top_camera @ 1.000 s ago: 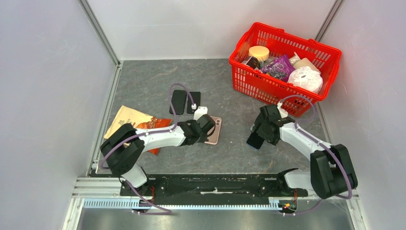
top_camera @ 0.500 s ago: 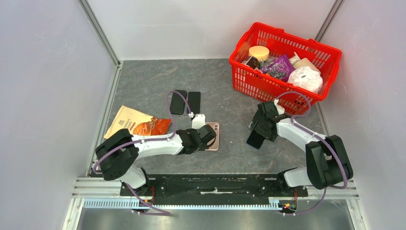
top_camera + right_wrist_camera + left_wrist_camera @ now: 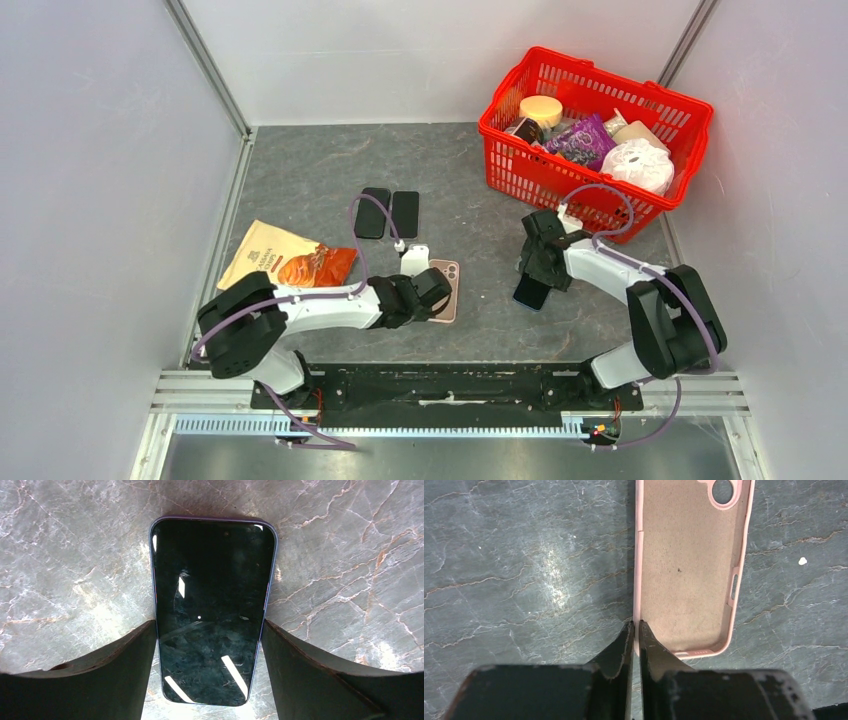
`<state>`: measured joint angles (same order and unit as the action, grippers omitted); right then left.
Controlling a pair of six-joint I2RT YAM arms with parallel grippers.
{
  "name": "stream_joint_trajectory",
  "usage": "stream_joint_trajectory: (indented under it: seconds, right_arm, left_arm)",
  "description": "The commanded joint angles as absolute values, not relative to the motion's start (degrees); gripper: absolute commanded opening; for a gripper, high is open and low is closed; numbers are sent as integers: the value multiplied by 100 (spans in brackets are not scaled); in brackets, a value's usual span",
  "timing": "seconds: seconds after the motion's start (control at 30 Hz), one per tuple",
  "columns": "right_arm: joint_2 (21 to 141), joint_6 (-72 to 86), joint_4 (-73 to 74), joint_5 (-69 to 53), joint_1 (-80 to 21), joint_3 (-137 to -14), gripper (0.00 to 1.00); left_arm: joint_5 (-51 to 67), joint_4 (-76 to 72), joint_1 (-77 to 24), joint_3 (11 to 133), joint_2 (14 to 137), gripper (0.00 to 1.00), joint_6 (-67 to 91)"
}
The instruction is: Put the phone into the phone case
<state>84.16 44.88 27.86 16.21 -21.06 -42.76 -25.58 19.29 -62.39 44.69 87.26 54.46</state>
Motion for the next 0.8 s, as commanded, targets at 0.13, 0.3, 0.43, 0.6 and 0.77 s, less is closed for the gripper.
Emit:
stream_joint_trajectory:
  seconds: [0.13,0.3,0.43,0.6,0.77]
  right_arm:
    - [8807,4766,3103,1082,-2320,-4192,70]
    - [8730,4814,2835,609,-2512,-4140,49]
    - [8506,4912,2766,301,-2771,-4297,43]
    - [8215,4935,2987,222,-3085,-4797,41]
    - [8256,4937,3160,241,-3470,-5303,41]
  left_arm:
    - [-2811,1873,-6300,4341,8314,35,5671]
    - [-2958,1900,-6279,4383,8208,47,5524]
    - [-2978,1943,-6149,4463,8146,49,5370]
    - [-2567,1788,-5673,4465,8114,49,5124]
    - [-2297,1643,-5313,4415,8117,47,4997]
